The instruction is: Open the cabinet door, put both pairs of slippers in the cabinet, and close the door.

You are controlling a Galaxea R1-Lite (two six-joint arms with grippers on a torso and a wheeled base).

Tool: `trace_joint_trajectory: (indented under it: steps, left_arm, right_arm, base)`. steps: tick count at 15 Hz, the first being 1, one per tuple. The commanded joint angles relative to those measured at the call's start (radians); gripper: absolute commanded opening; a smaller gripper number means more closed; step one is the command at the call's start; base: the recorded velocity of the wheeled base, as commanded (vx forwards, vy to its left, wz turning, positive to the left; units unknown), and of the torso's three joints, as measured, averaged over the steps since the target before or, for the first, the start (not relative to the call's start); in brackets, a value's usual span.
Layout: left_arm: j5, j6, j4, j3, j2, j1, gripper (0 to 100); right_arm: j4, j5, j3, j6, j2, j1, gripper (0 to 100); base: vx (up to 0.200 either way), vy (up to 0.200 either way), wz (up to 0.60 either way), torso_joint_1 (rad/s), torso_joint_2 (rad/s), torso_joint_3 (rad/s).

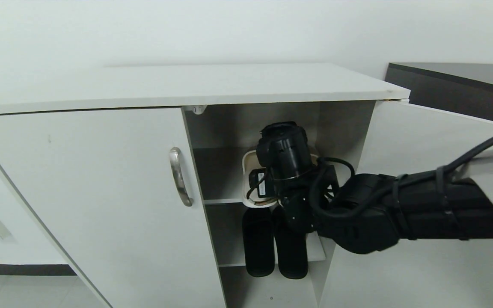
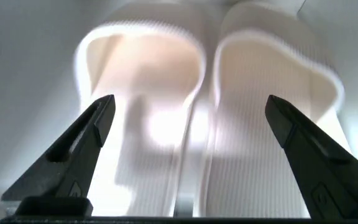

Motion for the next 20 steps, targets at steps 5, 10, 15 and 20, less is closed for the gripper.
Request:
trace_joint_trajectory:
  steps: [5, 10, 15, 20]
  left_arm:
    - [-0.002, 0.001, 0.0, 0.0, 0.001, 0.0, 0]
    - [0.0, 0.003, 0.0, 0.0, 0.001, 0.0, 0]
    - [0.0, 0.003, 0.0, 0.0, 0.001, 0.0, 0]
    - [0.0, 0.001, 0.0, 0.001, 0.001, 0.0, 0]
  right_arm:
    - [-0.188, 0.128, 0.421, -0.013, -0.273, 0.094, 100]
    - [-0.363, 0.131, 0.6, -0.022, -0.293, 0.108, 0]
    - [-0.393, 0.128, 0.628, -0.028, -0.282, 0.108, 0]
    - [-0.395, 0.121, 0.627, -0.027, -0.263, 0.108, 0]
  base:
    - [0.0, 0.0, 0.0, 0.0, 0.0, 0.0]
    - [0.0, 0.0, 0.0, 0.0, 0.0, 0.0]
    - [0.0, 0.0, 0.0, 0.0, 0.0, 0.0]
    - [0.0, 0.0, 0.0, 0.0, 0.0, 0.0]
